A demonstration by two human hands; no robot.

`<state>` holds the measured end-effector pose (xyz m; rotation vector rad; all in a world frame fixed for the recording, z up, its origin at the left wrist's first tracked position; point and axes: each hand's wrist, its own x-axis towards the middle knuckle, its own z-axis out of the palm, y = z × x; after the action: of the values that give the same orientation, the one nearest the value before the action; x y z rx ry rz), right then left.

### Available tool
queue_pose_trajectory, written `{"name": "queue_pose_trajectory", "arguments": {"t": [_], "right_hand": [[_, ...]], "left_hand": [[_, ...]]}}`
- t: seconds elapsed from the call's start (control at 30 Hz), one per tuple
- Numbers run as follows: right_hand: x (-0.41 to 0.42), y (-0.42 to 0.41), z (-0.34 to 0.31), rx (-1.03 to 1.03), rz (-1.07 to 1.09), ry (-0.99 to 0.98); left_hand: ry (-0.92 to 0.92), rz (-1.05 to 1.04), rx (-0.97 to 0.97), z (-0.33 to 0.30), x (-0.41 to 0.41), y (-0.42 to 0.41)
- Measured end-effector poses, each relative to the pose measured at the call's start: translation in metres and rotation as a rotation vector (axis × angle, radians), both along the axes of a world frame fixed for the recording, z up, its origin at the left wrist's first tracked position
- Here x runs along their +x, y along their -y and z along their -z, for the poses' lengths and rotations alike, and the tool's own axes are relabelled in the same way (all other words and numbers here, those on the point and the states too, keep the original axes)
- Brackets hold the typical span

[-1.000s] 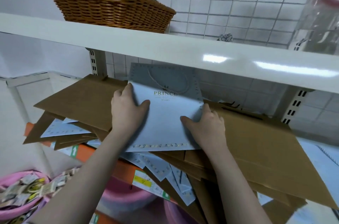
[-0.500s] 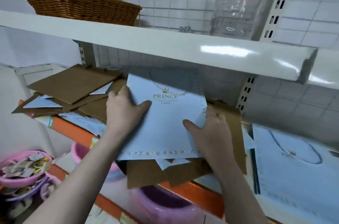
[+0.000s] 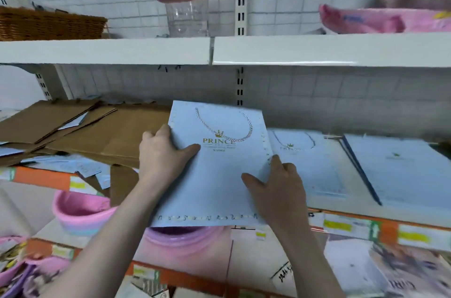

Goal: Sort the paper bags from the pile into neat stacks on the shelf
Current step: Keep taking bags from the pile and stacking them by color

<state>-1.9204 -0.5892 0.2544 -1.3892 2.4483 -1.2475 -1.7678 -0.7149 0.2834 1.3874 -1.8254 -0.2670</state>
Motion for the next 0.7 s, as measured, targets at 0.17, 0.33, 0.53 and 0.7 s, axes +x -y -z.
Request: {"name": "queue_pose_trajectory", "arguments": {"t": [0.17, 0.33, 0.53, 0.7], "right_hand": [[-0.002, -0.069, 0.015, 0.073, 0.113, -0.037], [-0.01, -0.127, 0.026, 0.143, 0.158, -0.074], [-0.028, -0.168, 0.03, 0.121, 0.157, -0.105], [-0.071, -0.191, 0.032, 0.15, 0.232, -0.085]], "left_hand": [[0.013, 0.063, 0.065, 0.025, -0.018, -0.055], [0.021, 0.105, 0.086, 0.051, -0.038, -0.104], [0.028, 0.149, 0.063, 0.059, -0.063, -0.136], [0.058, 0.204, 0.055, 0.053, -0.116, -0.157]]}}
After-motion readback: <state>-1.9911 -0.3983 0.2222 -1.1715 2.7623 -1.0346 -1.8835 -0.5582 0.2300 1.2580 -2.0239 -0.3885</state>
